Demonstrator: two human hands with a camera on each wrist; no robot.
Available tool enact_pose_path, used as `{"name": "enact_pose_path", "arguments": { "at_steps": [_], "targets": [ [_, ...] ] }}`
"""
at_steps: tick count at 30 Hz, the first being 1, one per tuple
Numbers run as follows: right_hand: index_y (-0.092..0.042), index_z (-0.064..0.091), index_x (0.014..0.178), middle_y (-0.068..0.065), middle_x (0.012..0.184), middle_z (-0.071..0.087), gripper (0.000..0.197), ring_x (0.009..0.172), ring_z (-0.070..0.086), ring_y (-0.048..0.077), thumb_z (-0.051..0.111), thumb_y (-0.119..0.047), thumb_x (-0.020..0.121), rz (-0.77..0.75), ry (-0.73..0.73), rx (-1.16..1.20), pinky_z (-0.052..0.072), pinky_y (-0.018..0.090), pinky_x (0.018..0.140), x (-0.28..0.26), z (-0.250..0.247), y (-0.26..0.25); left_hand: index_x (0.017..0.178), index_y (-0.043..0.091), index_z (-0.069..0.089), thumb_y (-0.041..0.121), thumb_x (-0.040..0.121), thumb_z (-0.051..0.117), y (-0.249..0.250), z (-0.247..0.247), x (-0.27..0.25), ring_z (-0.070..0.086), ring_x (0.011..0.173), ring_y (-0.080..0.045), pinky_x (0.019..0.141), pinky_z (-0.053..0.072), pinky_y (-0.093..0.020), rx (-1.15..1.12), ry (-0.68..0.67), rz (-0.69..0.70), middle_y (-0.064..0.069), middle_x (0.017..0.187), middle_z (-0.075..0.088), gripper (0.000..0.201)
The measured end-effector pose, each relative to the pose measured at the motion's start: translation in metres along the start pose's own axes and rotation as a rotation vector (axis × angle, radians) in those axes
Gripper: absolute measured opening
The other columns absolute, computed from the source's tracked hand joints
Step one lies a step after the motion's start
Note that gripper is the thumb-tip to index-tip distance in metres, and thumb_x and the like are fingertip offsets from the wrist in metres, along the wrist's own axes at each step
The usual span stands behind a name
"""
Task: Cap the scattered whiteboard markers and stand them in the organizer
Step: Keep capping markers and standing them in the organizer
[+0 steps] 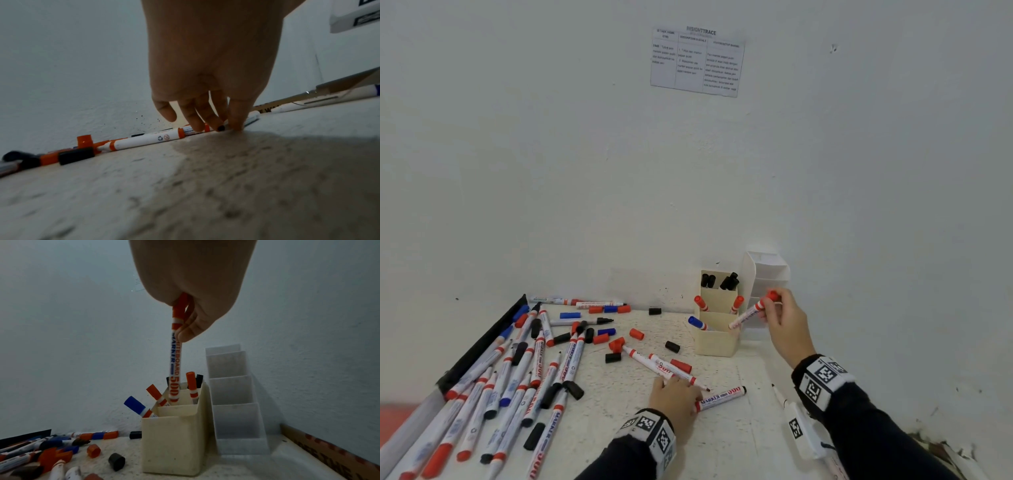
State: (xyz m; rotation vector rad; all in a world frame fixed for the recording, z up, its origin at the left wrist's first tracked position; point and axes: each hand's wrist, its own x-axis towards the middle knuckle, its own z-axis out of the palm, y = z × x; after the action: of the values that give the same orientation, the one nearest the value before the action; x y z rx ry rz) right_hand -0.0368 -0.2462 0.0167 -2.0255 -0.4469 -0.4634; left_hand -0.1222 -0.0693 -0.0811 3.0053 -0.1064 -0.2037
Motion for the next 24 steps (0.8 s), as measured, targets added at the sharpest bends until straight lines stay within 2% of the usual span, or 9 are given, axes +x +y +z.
{"name": "enact_pose_path", "arguments": {
  "at_steps": [2,3,5,8,10,13,16,21,24],
  "targets": [
    [-0.017,0.052,0.104,-0.005,0.085,0.060,0.011,0.079,0.062,0.011,0.045,-0.015,0.095,-0.067,0.014,-0.058,0.052,0.024,0.076,0.007,0.010,-0.005,0.121,0.028,0.055,0.027,0.090,0.045,-0.007,-0.004,-0.002,0.044,0.120,-0.016,0.108,0.027,-0.041,-0.134,0.013,-0.036,0.005,0.127,0.054,0.033],
    [-0.015,0.052,0.107,-0.007,0.087,0.057,0.014,0.079,0.059,0.005,0.045,-0.012,0.095,-0.091,0.018,-0.075,0.049,0.015,0.077,0.011,0.015,-0.006,0.116,0.029,0.059,0.030,0.088,0.046,-0.011,-0.007,-0.004,0.050,0.112,-0.013,0.105,0.034,-0.038,-0.237,0.035,-0.055,0.006,0.121,0.058,0.030],
    [-0.009,0.053,0.112,-0.002,0.098,0.054,0.019,0.081,0.053,0.001,0.044,-0.009,0.095,-0.113,0.015,-0.114,0.042,0.007,0.080,0.020,0.027,-0.009,0.110,0.028,0.063,0.032,0.088,0.050,-0.023,-0.015,-0.007,0.058,0.096,-0.009,0.095,0.046,-0.030,-0.450,0.090,-0.085,0.007,0.109,0.064,0.026],
    [-0.006,0.052,0.119,0.001,0.108,0.049,0.026,0.093,0.055,0.015,0.043,-0.012,0.095,-0.087,-0.004,-0.172,0.048,0.031,0.091,0.034,0.048,-0.006,0.109,0.023,0.065,0.030,0.090,0.054,-0.044,-0.025,-0.011,0.057,0.087,-0.003,0.080,0.046,-0.015,-0.674,0.249,-0.100,0.008,0.101,0.065,0.024],
    [-0.009,0.052,0.122,0.002,0.108,0.054,0.029,0.097,0.054,0.016,0.044,-0.010,0.094,-0.078,-0.016,-0.219,0.046,0.031,0.091,0.040,0.059,-0.004,0.107,0.021,0.064,0.027,0.091,0.054,-0.057,-0.032,-0.016,0.053,0.082,0.001,0.071,0.042,-0.011,-0.773,0.378,-0.094,0.012,0.093,0.061,0.020],
    [-0.018,0.054,0.114,0.005,0.099,0.064,0.022,0.093,0.057,0.025,0.047,-0.016,0.093,-0.053,0.021,-0.450,0.048,0.040,0.085,0.043,0.071,-0.001,0.096,0.025,0.061,0.026,0.093,0.051,-0.074,-0.042,-0.021,0.049,0.074,0.001,0.064,0.038,-0.013,-0.820,0.558,-0.104,0.016,0.081,0.053,0.010],
    [-0.023,0.055,0.109,0.005,0.101,0.062,0.019,0.099,0.051,0.027,0.044,-0.025,0.094,0.067,-0.015,-0.685,0.036,0.040,0.090,0.047,0.077,0.000,0.081,0.029,0.054,0.028,0.095,0.045,-0.092,-0.050,-0.025,0.053,0.071,-0.006,0.064,0.042,-0.016,-0.872,0.683,-0.131,0.008,0.076,0.056,0.016],
    [-0.024,0.055,0.114,0.002,0.120,0.054,0.025,0.113,0.041,0.025,0.041,-0.023,0.093,0.124,-0.158,-0.797,0.030,0.041,0.094,0.050,0.092,-0.004,0.095,0.016,0.055,0.030,0.099,0.032,-0.116,-0.056,-0.030,0.060,0.068,-0.023,0.064,0.055,-0.034,-1.124,0.736,-0.316,-0.005,0.077,0.059,0.027],
    [-0.019,0.060,0.105,0.001,0.119,0.050,0.021,0.111,0.039,0.023,0.046,-0.020,0.090,-0.013,-0.070,-0.714,0.032,0.038,0.089,0.047,0.110,-0.020,0.108,0.015,0.052,0.031,0.100,0.029,-0.129,-0.053,-0.033,0.056,0.063,-0.020,0.056,0.052,-0.026,-1.108,0.677,-0.420,-0.006,0.077,0.055,0.029]
  ]
}}
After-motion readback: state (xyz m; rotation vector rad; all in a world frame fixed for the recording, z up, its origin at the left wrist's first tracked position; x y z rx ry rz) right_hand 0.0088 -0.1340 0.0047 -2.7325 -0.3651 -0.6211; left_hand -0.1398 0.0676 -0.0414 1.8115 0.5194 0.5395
